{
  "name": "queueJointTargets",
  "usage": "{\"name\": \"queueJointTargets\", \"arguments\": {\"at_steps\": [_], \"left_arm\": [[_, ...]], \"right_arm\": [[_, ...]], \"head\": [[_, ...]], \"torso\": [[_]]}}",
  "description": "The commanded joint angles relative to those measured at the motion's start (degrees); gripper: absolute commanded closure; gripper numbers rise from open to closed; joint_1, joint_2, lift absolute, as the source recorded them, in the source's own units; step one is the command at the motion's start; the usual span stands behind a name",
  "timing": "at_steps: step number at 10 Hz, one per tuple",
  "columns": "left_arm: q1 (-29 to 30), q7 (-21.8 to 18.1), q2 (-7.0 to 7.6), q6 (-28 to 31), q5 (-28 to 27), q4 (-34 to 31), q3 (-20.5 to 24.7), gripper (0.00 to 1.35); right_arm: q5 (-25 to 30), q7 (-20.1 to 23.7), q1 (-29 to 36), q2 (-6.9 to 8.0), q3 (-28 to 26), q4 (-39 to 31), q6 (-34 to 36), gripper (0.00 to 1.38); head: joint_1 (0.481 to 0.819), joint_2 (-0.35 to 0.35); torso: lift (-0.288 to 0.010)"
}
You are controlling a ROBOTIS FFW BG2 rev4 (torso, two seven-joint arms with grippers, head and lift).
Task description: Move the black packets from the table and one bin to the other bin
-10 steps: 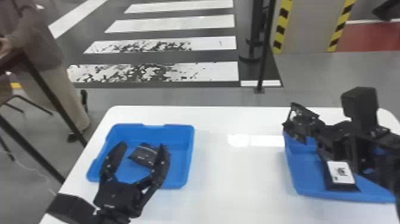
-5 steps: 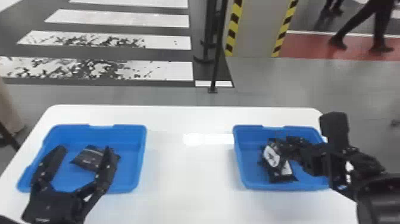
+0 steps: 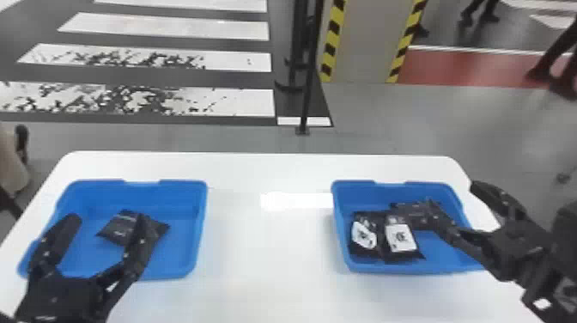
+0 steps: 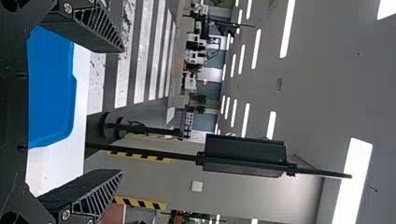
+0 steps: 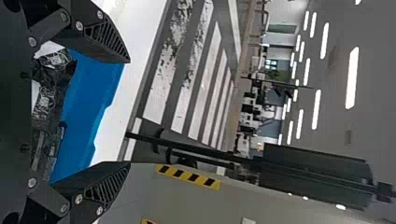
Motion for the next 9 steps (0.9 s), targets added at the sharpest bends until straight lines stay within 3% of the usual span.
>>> {"name": "queueJointTargets", "arguments": {"at_steps": [1, 4, 5, 6, 9], "left_arm": [[-0.49, -0.01, -0.15, 2.62, 0.58, 0.00, 0.12, 0.11], [-1.06, -0.01, -0.15, 4.02, 1.61, 1.12, 0.35, 0.11], [-2.32, -0.01, -0.15, 9.79, 1.95, 1.41, 1.27, 0.11], [-5.28, -0.27, -0.15, 20.33, 2.52, 1.41, 2.18, 0.11], [-15.26, -0.54, 0.79, 26.38, 0.70, 7.03, 7.21, 0.11]], "right_arm": [[-4.49, -0.34, 4.39, 1.03, -1.21, -1.27, -7.66, 0.13], [-11.80, -0.52, 10.02, 1.91, -1.21, -1.69, -10.89, 0.13], [-12.03, -0.52, 10.58, 2.17, -1.21, -1.69, -10.89, 0.13], [-12.14, -0.52, 10.58, 2.17, -1.21, -1.83, -10.89, 0.13], [-12.26, -0.52, 12.27, 2.17, -0.98, -2.68, -9.63, 0.13]], "head": [[0.695, -0.107], [0.695, -0.100], [0.695, -0.097], [0.695, -0.093], [0.695, -0.066]], "torso": [[-0.110], [-0.110], [-0.110], [-0.110], [-0.110]]}}
